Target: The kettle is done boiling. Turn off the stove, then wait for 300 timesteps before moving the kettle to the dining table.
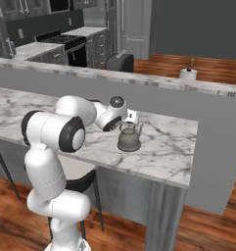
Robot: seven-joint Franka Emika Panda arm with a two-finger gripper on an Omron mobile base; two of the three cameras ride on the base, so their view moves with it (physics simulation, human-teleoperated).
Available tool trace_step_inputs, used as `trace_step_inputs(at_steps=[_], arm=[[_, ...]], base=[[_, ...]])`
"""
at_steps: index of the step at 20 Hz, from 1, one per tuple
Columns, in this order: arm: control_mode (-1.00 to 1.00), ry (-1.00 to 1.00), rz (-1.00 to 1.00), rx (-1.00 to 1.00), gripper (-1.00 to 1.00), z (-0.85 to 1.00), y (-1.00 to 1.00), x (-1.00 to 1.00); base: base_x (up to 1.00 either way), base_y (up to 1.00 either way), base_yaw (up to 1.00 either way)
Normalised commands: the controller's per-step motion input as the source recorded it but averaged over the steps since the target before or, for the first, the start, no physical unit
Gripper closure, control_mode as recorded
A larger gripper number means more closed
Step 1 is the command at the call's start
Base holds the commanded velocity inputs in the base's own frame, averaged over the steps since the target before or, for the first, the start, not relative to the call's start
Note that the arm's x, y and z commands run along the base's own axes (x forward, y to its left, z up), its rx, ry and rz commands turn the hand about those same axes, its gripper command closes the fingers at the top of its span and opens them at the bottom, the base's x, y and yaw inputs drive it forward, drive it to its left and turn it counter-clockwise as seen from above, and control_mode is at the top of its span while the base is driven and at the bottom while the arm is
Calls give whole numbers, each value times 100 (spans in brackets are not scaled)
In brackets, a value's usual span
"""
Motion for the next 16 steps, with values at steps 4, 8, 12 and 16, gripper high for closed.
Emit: trace_step_inputs(at_steps=[4,8,12,16], arm=[[-100,0,-9,0,-100,12,1,0],[-100,2,-15,0,-100,1,0,0],[-100,7,-16,0,-100,-2,0,0],[-100,9,-11,0,-100,-8,2,0]], base=[[0,0,0],[0,0,0],[0,0,0],[0,0,0]])
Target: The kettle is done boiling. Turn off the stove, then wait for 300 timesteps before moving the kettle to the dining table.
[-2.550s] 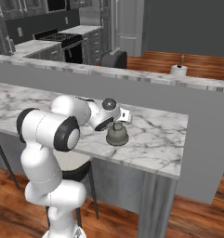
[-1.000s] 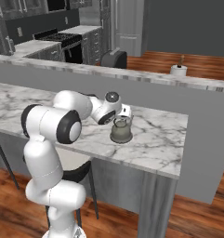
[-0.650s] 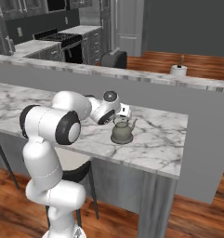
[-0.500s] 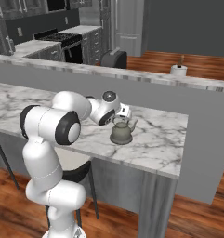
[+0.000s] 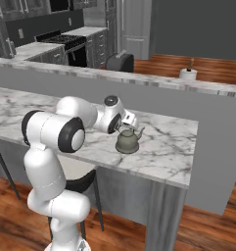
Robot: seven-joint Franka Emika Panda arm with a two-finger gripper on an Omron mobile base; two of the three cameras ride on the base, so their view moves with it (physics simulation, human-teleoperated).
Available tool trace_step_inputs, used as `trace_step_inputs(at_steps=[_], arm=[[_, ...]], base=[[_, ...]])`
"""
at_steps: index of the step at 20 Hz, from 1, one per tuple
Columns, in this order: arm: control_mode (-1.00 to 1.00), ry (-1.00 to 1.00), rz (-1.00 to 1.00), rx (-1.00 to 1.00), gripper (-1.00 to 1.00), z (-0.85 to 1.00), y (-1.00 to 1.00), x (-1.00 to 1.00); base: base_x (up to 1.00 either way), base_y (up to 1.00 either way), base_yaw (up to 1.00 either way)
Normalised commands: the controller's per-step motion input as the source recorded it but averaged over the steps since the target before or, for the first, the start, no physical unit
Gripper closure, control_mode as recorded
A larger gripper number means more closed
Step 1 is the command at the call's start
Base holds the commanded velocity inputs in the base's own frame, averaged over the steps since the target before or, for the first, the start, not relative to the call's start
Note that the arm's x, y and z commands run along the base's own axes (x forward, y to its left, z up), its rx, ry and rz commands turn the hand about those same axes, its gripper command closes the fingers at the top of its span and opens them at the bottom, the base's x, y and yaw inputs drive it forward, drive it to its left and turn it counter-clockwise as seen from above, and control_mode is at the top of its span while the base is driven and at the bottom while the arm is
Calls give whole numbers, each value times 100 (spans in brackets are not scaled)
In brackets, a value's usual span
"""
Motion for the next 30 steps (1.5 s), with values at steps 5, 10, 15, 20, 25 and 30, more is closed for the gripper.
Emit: trace_step_inputs(at_steps=[5,10,15,20,25,30], arm=[[-100,12,-7,0,-100,-3,8,7],[-100,9,-11,0,-100,4,2,3],[-100,9,-11,0,-100,5,0,0],[-100,2,-14,0,-100,0,0,0],[-100,1,-16,0,-100,14,0,-16],[-100,2,-15,0,-100,27,0,-33]], base=[[0,0,0],[0,0,0],[0,0,0],[0,0,0],[0,0,0],[0,0,0]])
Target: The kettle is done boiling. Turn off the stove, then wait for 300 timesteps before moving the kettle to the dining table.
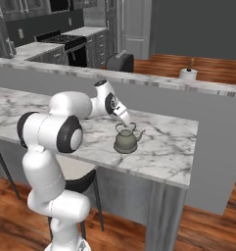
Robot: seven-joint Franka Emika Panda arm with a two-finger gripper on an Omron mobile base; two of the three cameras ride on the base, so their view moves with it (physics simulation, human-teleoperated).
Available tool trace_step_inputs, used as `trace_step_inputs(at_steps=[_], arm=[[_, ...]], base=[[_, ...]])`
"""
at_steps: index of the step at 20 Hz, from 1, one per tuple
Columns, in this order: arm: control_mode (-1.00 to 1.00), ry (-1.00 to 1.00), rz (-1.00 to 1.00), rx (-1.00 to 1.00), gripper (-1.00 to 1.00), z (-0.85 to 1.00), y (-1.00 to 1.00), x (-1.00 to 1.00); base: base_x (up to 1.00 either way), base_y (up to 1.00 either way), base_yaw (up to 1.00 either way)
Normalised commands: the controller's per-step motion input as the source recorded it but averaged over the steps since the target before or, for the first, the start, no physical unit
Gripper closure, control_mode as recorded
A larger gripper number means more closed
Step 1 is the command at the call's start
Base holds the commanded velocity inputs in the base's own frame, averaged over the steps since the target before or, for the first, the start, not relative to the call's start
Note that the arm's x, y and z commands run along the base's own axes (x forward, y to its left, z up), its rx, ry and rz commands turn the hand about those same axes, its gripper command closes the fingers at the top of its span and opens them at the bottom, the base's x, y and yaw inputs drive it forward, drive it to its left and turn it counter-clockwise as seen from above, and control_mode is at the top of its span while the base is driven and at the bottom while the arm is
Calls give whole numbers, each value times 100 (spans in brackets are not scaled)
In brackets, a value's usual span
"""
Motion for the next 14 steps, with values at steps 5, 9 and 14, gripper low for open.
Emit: trace_step_inputs(at_steps=[5,9,14], arm=[[-100,1,-14,0,-100,28,0,-44],[-100,0,-14,0,-100,30,0,-52],[-100,0,-14,0,-100,31,0,-51]], base=[[0,0,0],[0,0,0],[0,0,0]])
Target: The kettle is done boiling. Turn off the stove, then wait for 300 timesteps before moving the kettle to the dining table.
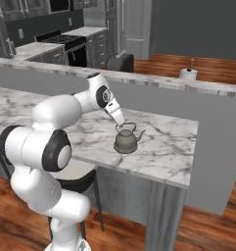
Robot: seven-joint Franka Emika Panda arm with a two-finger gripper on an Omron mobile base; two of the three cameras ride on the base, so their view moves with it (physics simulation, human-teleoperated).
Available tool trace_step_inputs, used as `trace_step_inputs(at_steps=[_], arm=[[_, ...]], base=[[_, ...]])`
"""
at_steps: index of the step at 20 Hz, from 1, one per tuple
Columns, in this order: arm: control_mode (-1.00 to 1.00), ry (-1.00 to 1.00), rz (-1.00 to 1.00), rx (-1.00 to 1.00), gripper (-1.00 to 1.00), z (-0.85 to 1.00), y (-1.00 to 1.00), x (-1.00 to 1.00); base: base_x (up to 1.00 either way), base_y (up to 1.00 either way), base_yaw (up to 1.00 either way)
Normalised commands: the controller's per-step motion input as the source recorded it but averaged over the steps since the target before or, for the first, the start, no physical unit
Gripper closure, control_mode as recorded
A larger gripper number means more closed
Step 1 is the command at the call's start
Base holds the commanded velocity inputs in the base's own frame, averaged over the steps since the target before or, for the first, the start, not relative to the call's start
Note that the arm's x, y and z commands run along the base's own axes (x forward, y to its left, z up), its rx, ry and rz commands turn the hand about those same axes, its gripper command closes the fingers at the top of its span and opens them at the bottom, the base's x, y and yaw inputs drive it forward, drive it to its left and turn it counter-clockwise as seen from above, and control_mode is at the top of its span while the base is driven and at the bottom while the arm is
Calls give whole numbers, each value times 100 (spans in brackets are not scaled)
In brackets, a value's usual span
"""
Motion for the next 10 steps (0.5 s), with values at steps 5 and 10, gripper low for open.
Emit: trace_step_inputs(at_steps=[5,10], arm=[[-100,0,-14,0,-100,28,0,-46],[-100,0,-14,0,-100,22,0,-44]], base=[[0,0,0],[0,0,0]])
